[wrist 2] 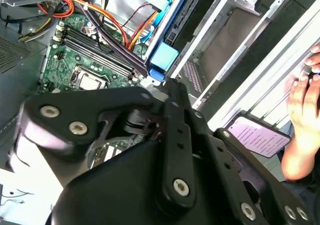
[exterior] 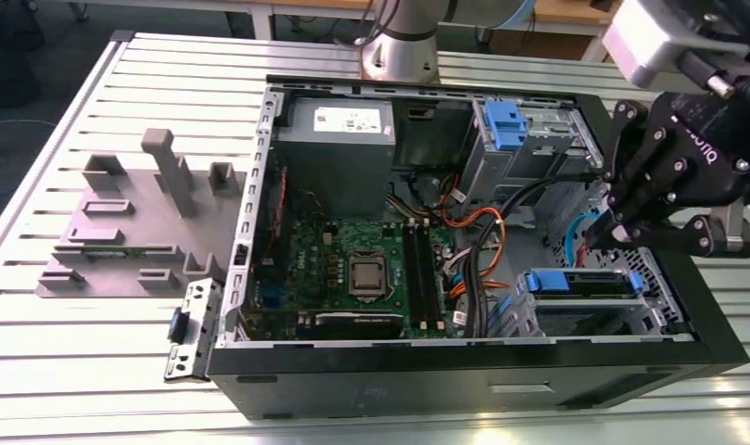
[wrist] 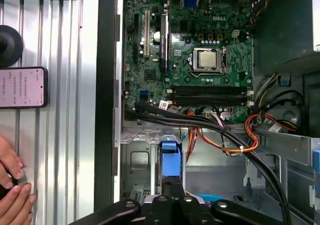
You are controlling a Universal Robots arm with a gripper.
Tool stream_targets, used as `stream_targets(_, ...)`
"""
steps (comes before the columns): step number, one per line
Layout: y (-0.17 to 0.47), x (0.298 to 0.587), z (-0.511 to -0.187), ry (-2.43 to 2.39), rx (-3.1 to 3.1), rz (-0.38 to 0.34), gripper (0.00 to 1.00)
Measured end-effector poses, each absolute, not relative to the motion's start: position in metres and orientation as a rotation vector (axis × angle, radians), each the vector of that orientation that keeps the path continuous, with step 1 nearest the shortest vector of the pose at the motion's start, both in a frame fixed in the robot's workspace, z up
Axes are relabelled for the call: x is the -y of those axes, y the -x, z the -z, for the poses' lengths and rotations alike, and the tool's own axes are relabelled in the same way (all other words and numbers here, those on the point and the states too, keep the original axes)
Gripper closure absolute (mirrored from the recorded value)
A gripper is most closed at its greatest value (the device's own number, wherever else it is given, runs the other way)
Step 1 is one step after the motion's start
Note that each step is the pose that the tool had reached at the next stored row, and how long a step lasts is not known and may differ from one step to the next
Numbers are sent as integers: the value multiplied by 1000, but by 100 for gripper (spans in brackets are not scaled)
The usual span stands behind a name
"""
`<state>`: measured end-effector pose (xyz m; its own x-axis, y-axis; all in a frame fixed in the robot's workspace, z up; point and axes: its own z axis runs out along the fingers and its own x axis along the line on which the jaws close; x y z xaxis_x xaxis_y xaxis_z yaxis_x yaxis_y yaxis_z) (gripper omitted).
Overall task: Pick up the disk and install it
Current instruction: 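Insert the disk into the insertion slot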
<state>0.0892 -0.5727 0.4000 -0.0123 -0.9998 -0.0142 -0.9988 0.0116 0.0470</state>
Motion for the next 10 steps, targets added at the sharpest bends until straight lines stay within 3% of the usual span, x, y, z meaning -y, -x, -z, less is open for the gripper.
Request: stream_targets(10,-85,573,-385,-2201,2228,47,89)
